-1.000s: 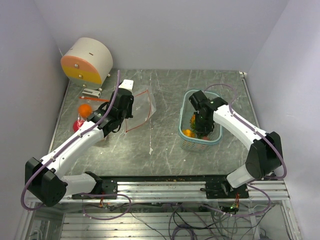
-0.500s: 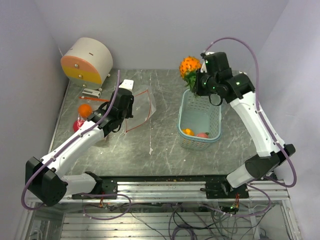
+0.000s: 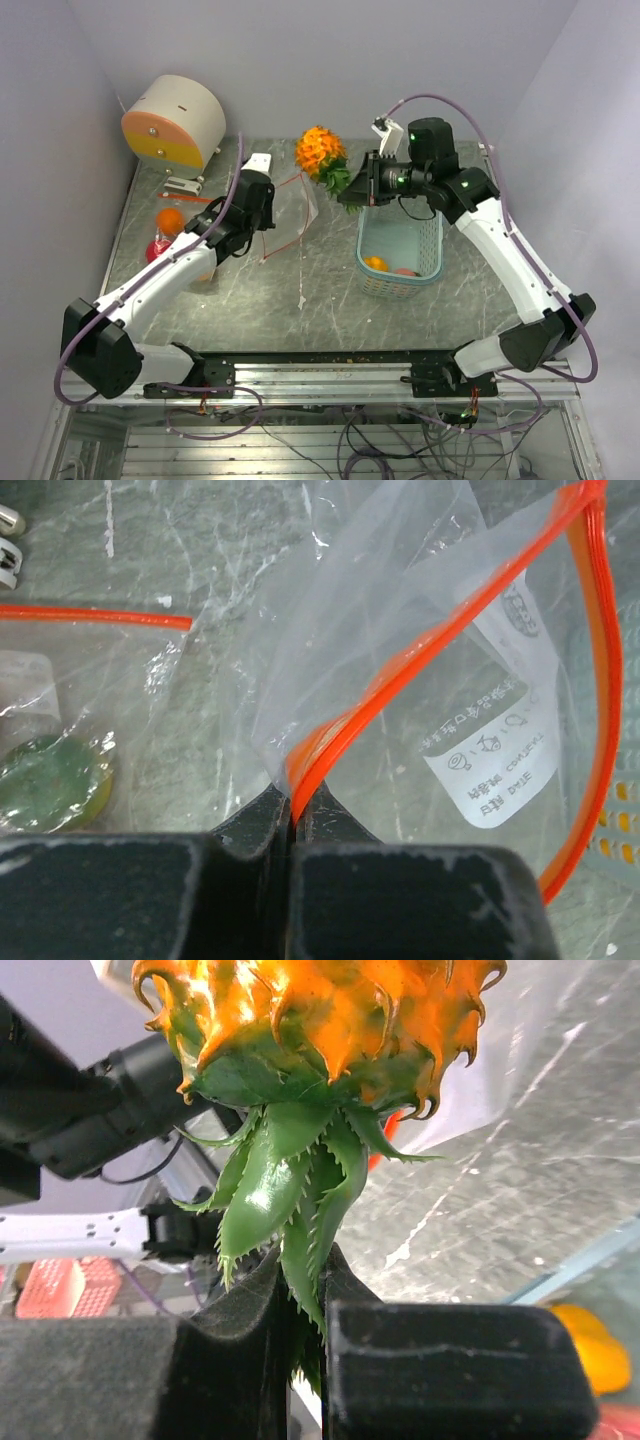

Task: Place the food in the zip-top bag and seal the zipper
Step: Place the fake fruit in the zipper food storage bag.

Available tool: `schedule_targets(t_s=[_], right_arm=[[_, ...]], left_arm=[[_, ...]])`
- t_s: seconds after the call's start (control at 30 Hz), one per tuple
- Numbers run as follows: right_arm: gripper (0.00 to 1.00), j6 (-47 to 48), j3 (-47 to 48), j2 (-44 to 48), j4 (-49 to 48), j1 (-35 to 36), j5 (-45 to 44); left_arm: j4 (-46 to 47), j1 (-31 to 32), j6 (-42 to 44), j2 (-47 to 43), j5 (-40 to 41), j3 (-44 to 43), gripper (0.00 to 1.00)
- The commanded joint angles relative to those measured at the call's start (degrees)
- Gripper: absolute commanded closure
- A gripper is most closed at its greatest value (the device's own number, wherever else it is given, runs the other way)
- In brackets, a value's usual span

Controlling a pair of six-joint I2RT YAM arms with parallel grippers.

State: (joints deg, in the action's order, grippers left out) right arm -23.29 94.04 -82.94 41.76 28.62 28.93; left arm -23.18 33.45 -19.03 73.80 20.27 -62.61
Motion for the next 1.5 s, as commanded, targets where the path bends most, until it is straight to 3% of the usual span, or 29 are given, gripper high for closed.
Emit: schedule_targets(t_s=[0.0,0.33,0.57,0.8,0.9,1.1,1.47], right_arm=[[1.00,-5.03,-4.19,2.89,-10.99,0.15,10.27],[1.00,-7.79,-11.45,3.48,-14.26,3.63,11.85],[1.00,-6.52,-15.31,5.39,-12.66,3.72,8.26],[1.00,-5.33,-16.52,3.09,-12.34,4.20,8.51],[1.00,-1.56,-14.04,0.74,-6.50,4.54,3.95],[1.00,3.42,-6.66,-4.22,5.92,5.01,-13.44],[1.00,10.21,6.22,-13.35,10.79,14.30,-17.09]], left_arm=[[4.52,-0.76,-5.17,2.33,-1.89,-3.22,0.93],[8.35,-1.56,-9.55,4.53,-3.38,-3.46,0.93],[6.36,-3.99,-9.47,3.25,-2.45,-6.64,0.93],[7.84,-5.06,-11.79,1.82,-7.01,-6.97,0.93],[8.37,-5.32,-12.46,1.53,-8.50,-6.65,0.93],[8.61,-5.93,-13.29,0.67,-11.58,-6.65,0.93],[10.92,-6.12,-11.36,2.97,-17.00,-7.43,0.93]])
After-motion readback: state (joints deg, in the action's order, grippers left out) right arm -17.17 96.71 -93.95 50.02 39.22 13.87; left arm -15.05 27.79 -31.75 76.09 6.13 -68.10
